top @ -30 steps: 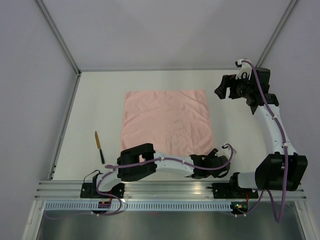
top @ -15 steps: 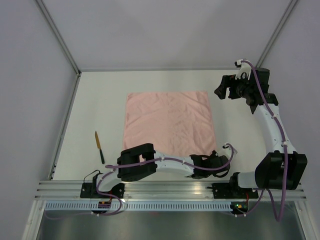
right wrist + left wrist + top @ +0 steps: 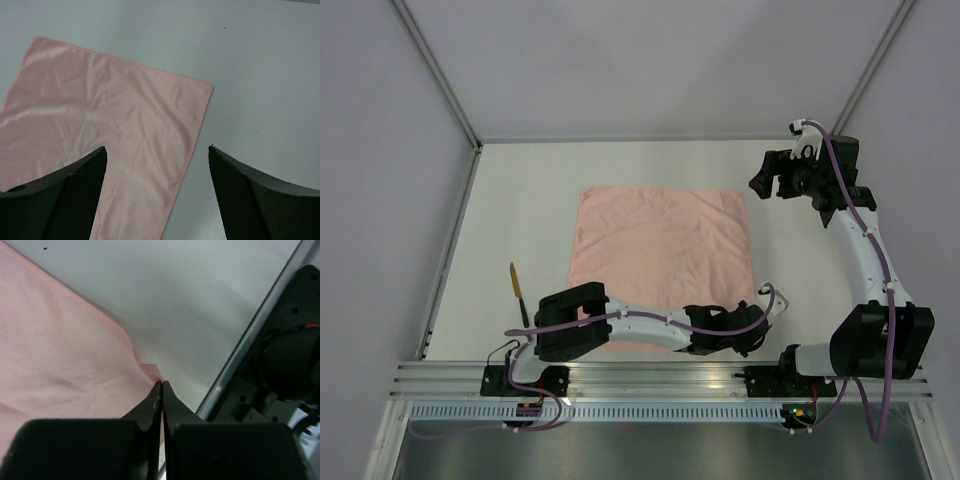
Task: Fold the napkin, place the utensils inside, and roll it up
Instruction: Fold the napkin
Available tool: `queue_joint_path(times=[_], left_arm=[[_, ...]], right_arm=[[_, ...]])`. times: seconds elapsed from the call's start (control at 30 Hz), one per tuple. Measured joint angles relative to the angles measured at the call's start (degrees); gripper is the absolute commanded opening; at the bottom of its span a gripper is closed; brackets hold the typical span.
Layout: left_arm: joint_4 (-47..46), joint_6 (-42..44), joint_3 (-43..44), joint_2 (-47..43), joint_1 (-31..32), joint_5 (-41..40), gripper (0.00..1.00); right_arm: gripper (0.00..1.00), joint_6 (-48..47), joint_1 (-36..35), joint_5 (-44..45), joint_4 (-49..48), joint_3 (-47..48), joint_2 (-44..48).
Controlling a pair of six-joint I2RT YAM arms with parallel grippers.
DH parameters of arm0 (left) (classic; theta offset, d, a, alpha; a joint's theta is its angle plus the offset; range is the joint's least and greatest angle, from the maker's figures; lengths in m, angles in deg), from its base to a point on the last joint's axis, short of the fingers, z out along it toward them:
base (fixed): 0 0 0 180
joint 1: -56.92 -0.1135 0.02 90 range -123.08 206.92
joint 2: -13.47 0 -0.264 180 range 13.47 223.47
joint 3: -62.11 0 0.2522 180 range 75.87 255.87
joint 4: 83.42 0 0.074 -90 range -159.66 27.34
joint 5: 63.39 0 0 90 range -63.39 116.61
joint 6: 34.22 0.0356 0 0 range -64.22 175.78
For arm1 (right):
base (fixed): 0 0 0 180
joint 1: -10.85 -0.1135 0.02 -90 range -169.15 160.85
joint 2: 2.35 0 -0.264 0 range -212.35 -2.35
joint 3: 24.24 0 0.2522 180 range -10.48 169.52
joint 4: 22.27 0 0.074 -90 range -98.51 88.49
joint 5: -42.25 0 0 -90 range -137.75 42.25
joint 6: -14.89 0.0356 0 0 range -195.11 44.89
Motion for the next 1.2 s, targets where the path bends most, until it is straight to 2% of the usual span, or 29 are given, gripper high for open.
queue_joint_path(times=[0.17,0.37,0.5,0.73,0.93,1.2], left_arm=[[-3.7,-3.0,-3.6,-4.9,-1.7,5.8,0.02],[-6.8,-6.8,-4.3,-6.3,-4.2,10.1,0.02],[-8.7,-10.4,-8.2,-8.3,-7.1,12.3,0.02],[-11.1,-15.3,-15.6,-14.0,-19.5,16.2,0.02],[-11.9,-18.9,-18.2,-18.4,-31.2,18.7,0.02],[-11.6,-21.5,-19.5,-19.7,-42.0,21.8,0.02]], right_arm=[[0.87,-0.2,0.0,0.0,0.1,0.0,0.0],[0.88,-0.3,0.0,0.0,0.2,0.0,0.0],[0.88,-0.4,0.0,0.0,0.2,0.0,0.0],[0.88,-0.8,0.0,-0.1,0.4,0.0,0.0],[0.88,-0.9,0.0,-0.5,0.7,0.0,0.0],[0.88,-0.9,0.0,-1.3,0.9,0.0,0.0]])
